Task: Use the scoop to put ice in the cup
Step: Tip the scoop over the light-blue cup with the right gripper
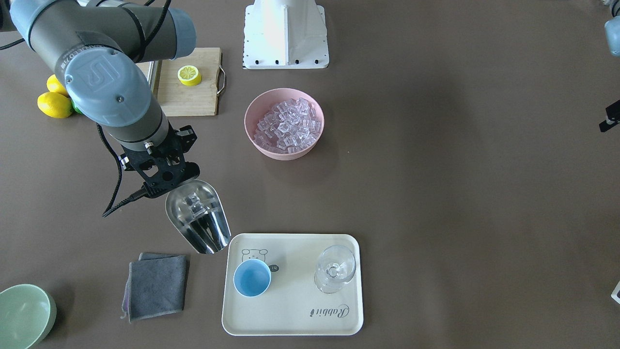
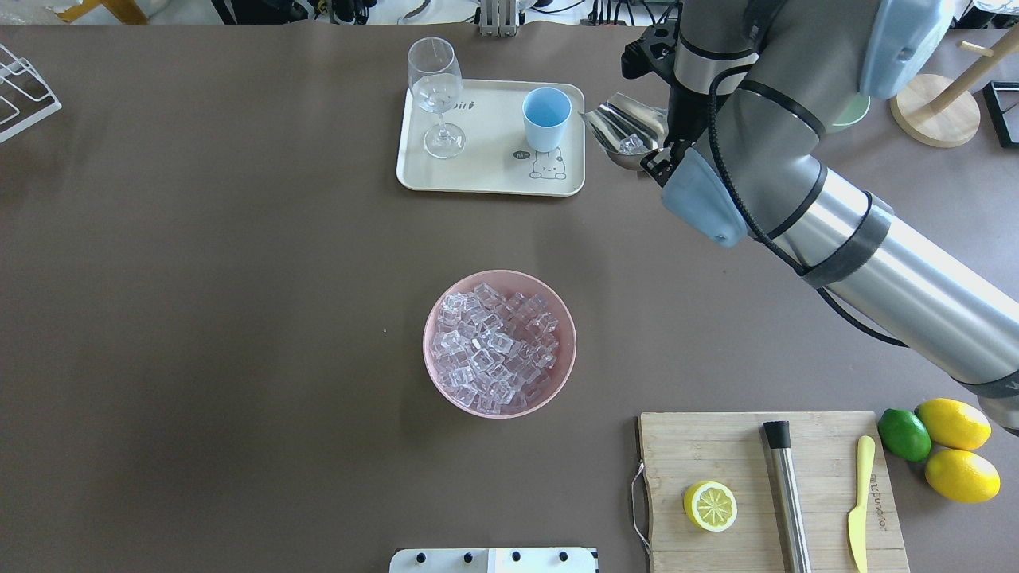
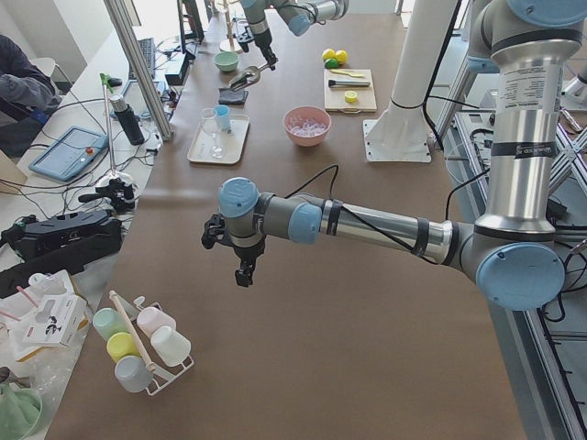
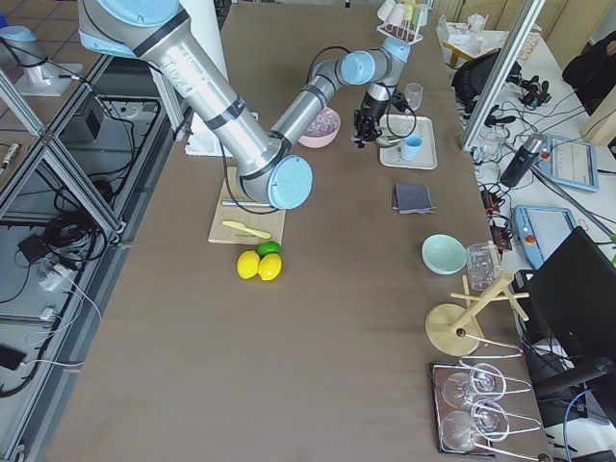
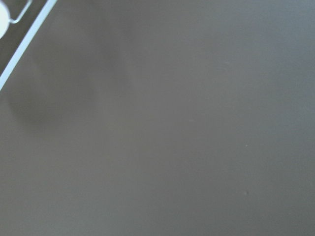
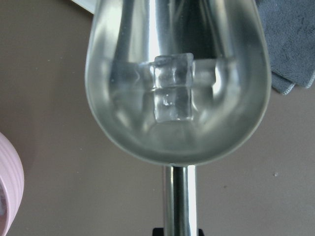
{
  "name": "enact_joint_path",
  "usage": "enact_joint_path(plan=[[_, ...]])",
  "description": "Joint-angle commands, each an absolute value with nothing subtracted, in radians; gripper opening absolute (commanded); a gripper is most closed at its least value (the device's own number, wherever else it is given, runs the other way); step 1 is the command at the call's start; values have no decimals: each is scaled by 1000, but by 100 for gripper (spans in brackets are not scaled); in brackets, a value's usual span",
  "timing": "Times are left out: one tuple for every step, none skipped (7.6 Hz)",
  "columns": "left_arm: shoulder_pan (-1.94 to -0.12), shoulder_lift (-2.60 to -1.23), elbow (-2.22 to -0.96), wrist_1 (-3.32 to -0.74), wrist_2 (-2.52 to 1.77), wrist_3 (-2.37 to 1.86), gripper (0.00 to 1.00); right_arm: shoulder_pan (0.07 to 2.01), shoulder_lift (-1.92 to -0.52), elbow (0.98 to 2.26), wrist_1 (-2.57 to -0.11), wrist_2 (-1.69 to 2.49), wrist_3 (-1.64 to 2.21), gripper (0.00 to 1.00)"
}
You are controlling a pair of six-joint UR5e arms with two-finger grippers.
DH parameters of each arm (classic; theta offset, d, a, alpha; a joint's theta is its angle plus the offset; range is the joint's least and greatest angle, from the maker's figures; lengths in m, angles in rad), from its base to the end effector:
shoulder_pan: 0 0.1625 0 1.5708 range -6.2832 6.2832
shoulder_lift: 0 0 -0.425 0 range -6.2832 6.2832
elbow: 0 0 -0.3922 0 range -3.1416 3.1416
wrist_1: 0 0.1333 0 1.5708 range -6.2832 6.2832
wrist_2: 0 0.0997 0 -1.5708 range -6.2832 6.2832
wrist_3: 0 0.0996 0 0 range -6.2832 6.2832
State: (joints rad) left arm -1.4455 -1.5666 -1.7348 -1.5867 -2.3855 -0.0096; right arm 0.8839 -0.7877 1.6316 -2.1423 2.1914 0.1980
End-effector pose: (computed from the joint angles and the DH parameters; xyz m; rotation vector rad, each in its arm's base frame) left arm 0.0016 -0.4992 0.5749 0.1109 0.8229 0.1806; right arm -0.3718 -0.5723 0.2219 -0.0262 -0.6790 -0.5547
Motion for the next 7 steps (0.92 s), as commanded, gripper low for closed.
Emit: enact_joint_path(plan=[[-1540,-1537,-1686,-1585,-2399,-14,98,896,-651,1498,-2282,2183,74,0],[-1575,-1534,-1663,-1585,-2401,-14,98,896,-619,1459,-2321,2183,46,0],[-1588,-1534,-1646,-1585,-2399,-14,98,900,-582,1410,-2344,2175,28,0],[-1589,-1534,-1637,-1585,-2399,-14,98,913,-543,1344,-2347,2174,-1,0],[-1589,-1534,-1628,-1585,-2399,-12,98,914,-522,1310,-2349,2172,-12,0],[-1607,-1528,-1617,-1585,-2401,-11,98,914,-493,1264,-2350,2172,-20,0],[-1621,-1526,-1612,-1585,-2401,-11,98,914,-470,1221,-2355,2171,-46,0]])
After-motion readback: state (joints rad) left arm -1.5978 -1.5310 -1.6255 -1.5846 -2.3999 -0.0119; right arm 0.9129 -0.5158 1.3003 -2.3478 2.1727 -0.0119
